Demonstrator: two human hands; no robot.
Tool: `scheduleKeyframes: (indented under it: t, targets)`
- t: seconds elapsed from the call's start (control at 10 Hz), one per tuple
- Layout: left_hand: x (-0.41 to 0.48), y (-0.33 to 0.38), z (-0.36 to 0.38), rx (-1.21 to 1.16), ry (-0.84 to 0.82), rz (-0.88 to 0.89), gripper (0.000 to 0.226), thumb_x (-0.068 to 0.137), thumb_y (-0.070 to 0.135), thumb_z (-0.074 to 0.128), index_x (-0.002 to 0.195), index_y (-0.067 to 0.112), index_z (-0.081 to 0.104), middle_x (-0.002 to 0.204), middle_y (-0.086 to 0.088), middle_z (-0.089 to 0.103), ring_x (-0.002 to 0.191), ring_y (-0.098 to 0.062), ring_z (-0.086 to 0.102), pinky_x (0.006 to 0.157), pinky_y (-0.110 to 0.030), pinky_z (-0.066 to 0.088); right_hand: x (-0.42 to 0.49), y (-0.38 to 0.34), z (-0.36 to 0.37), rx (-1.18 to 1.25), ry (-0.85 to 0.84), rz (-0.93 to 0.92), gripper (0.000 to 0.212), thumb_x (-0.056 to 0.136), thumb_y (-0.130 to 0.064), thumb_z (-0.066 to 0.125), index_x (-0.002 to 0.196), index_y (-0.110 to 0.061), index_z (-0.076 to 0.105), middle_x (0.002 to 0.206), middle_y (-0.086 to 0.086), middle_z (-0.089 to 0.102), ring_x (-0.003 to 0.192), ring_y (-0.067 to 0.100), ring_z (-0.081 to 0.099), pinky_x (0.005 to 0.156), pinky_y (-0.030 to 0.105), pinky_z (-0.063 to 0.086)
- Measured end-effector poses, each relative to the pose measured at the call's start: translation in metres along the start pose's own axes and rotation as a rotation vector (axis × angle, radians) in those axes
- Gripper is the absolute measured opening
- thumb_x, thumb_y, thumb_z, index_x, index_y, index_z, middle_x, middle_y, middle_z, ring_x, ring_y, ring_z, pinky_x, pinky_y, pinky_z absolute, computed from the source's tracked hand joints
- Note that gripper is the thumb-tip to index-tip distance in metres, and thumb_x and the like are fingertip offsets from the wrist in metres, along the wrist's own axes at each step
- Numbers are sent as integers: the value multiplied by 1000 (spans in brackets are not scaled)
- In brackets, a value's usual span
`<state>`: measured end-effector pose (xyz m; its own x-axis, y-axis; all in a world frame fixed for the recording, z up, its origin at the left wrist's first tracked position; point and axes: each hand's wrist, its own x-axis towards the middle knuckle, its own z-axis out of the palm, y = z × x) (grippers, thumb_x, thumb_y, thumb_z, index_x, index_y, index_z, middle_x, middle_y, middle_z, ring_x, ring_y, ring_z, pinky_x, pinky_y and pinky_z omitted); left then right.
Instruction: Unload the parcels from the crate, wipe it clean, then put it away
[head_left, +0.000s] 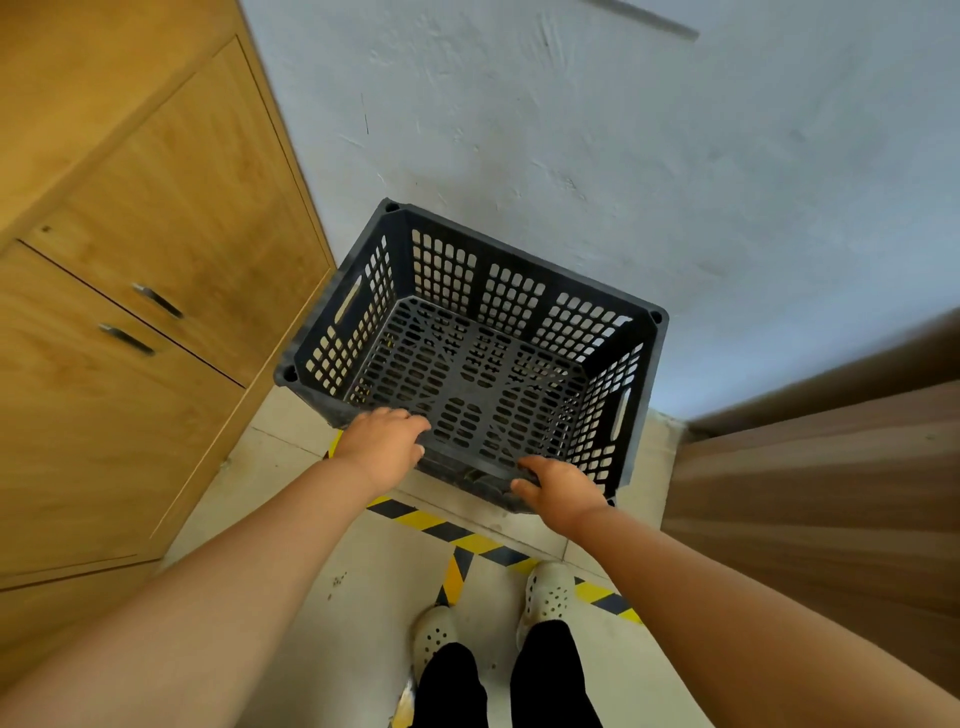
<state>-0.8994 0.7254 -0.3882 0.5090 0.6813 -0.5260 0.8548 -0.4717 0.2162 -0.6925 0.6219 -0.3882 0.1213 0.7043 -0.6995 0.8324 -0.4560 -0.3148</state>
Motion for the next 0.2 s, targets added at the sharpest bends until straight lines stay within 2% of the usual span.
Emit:
scheduleKeyframes:
  t: [0.2]
  targets:
    - [-34, 42, -40, -191, -53, 30, 37, 99, 30, 42, 135, 28, 45, 136, 0, 49, 119, -24, 50, 91, -38, 43, -39, -20, -40, 130, 76, -26, 37, 99, -28, 42, 133, -18, 50, 126, 8, 58, 107, 24, 59, 88, 32, 50]
